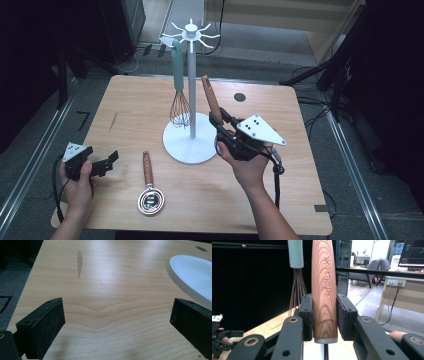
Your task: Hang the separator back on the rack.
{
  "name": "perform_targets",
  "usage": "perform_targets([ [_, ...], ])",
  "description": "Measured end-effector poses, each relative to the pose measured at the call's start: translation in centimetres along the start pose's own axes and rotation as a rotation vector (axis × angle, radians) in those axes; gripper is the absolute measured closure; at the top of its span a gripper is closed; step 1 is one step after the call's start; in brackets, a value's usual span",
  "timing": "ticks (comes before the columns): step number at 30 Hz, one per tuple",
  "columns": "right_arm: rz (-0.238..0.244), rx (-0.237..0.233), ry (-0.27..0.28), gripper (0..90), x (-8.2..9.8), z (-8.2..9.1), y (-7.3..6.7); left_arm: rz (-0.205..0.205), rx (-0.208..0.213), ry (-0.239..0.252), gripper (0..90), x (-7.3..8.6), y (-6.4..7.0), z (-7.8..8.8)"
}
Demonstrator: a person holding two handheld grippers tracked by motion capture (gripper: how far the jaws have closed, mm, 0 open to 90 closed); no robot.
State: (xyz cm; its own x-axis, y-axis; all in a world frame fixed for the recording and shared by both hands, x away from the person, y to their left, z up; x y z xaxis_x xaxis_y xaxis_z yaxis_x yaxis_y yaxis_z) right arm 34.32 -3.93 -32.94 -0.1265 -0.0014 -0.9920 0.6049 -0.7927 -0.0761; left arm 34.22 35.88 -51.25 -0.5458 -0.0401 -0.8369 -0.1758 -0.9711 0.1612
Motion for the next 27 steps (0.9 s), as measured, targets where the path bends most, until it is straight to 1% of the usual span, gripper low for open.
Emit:
perform_targets([
  [6,0.006,-0.009,0.029,70.5,-1.2,-0.1,-0.2,0.002,0.001,0.000,0.2,0.0,0.0,0.0],
  [10,0.001,-0.014,0.043,70.5,-2.0,-0.2,-0.2,0.003,0.000,-0.001,0.1,0.0,0.0,0.0],
  [12,0.010,-0.015,0.053,70.4,-2.4,-0.3,-0.2,0.003,0.000,-0.001,0.2,0.0,0.0,0.0],
  [20,0.021,-0.023,0.090,70.5,-3.8,-0.5,-1.0,0.001,0.002,-0.001,0.2,0.0,0.0,0.0],
  [22,0.029,-0.019,0.100,70.5,-4.0,-0.5,-1.1,0.002,0.002,-0.001,0.2,0.0,0.0,0.0],
  [27,0.032,-0.022,0.118,70.5,-4.6,-0.4,-1.4,0.004,0.002,-0.001,0.2,0.0,0.0,0.0],
])
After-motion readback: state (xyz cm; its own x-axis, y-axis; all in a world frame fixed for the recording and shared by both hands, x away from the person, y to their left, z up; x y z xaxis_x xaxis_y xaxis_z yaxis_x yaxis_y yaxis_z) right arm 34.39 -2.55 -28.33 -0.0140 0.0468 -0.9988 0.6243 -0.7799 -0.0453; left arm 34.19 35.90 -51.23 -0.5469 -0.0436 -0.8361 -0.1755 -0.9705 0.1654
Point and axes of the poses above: each handheld gripper's, and its own axes: z roughly backward along the jaws, x roughly out of its underside, y roughly to its right, the point moved 6 cm from there along -z, roughly forward along the jaws, and after that the axes turned 2 degrees about -y, right-handed, at the moved point
